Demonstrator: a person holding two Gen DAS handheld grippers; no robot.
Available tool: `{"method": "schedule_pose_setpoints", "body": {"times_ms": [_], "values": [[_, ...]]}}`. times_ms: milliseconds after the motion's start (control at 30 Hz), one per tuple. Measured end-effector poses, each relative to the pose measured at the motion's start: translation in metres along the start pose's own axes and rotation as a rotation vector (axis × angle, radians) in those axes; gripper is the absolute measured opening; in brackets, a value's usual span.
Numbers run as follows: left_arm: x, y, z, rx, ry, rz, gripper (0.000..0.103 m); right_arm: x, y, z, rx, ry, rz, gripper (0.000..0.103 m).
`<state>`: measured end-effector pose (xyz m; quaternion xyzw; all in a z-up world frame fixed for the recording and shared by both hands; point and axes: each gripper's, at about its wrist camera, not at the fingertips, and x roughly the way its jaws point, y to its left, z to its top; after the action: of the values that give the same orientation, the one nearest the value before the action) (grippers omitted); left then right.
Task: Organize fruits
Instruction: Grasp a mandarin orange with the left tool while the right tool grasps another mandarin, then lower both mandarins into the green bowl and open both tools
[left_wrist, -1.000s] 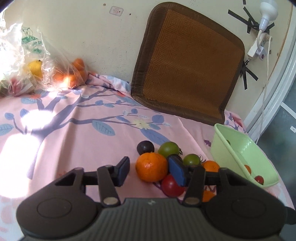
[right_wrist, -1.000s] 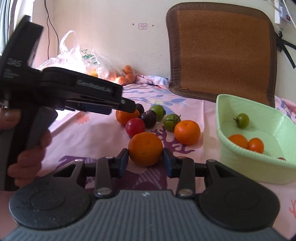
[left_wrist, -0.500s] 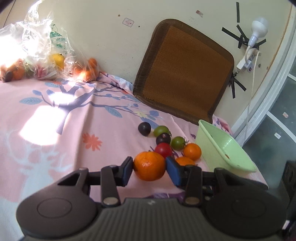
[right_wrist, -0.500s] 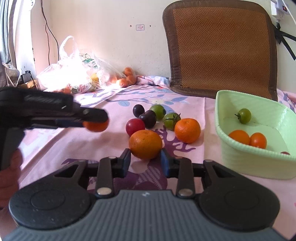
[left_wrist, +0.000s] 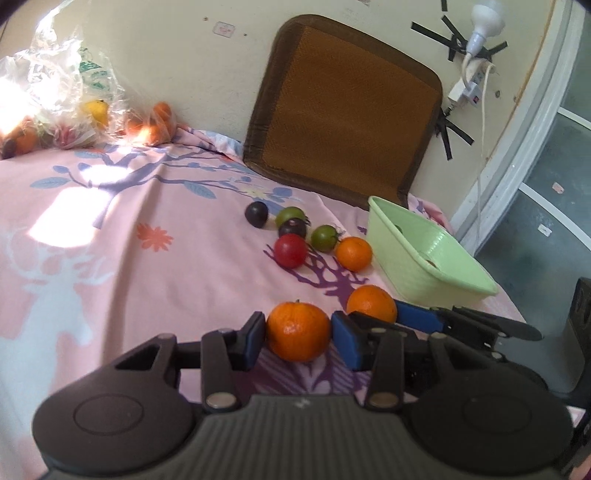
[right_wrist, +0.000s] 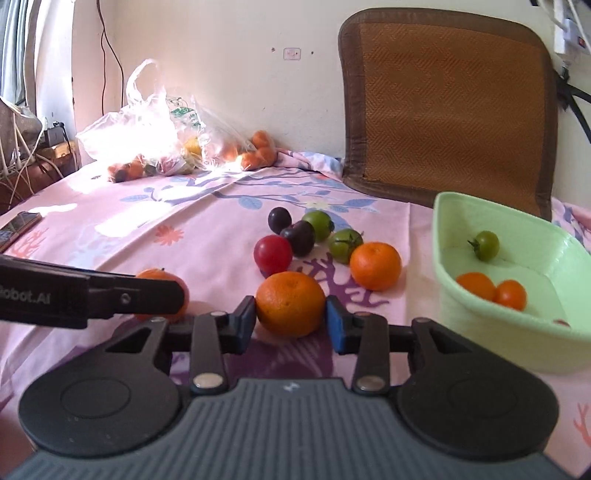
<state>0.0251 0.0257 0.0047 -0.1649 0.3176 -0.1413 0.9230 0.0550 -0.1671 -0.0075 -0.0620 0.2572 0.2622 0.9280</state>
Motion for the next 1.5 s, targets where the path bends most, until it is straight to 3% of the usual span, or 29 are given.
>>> {"method": "schedule_pose_setpoints", "body": {"times_ms": [133,267,467,667,800,967,1100,1200,1400,1500], "values": [[0.012,-0.033,-0.004,0.073,0.027,-0.073,0.04,-0.035,-0.012,-0.023,0.051,-0.026,-0.009,0.043],[0.03,-0.069,-0.011,0.16,0.055,-0.117,0.04,-0.067,-0.028,-0.044,0.081,-0.057,-0.089,0.043],[0.043,-0.098,-0.023,0.261,0.057,-0.077,0.04,-0.086,-0.056,-0.061,0.127,-0.062,-0.207,0.044],[0.043,-0.103,-0.025,0.296,0.056,-0.054,0.04,-0.084,-0.063,-0.067,0.146,-0.056,-0.193,0.044],[0.041,-0.108,-0.004,0.273,0.019,-0.086,0.04,-0.092,-0.066,-0.066,0.157,-0.103,-0.175,0.042],[0.062,-0.126,0.044,0.249,-0.035,-0.118,0.04,-0.108,-0.08,-0.043,0.159,-0.243,-0.225,0.043],[0.103,-0.141,0.066,0.284,-0.054,-0.057,0.04,-0.1,-0.108,-0.018,0.171,-0.304,-0.286,0.043],[0.131,-0.144,0.069,0.298,-0.029,0.003,0.04,-0.081,-0.132,-0.007,0.217,-0.274,-0.303,0.043],[0.151,-0.146,0.064,0.325,-0.026,0.04,0.041,-0.051,-0.147,-0.007,0.213,-0.196,-0.332,0.043],[0.153,-0.151,0.063,0.353,-0.031,0.048,0.053,-0.043,-0.147,-0.01,0.201,-0.175,-0.345,0.044]]}}
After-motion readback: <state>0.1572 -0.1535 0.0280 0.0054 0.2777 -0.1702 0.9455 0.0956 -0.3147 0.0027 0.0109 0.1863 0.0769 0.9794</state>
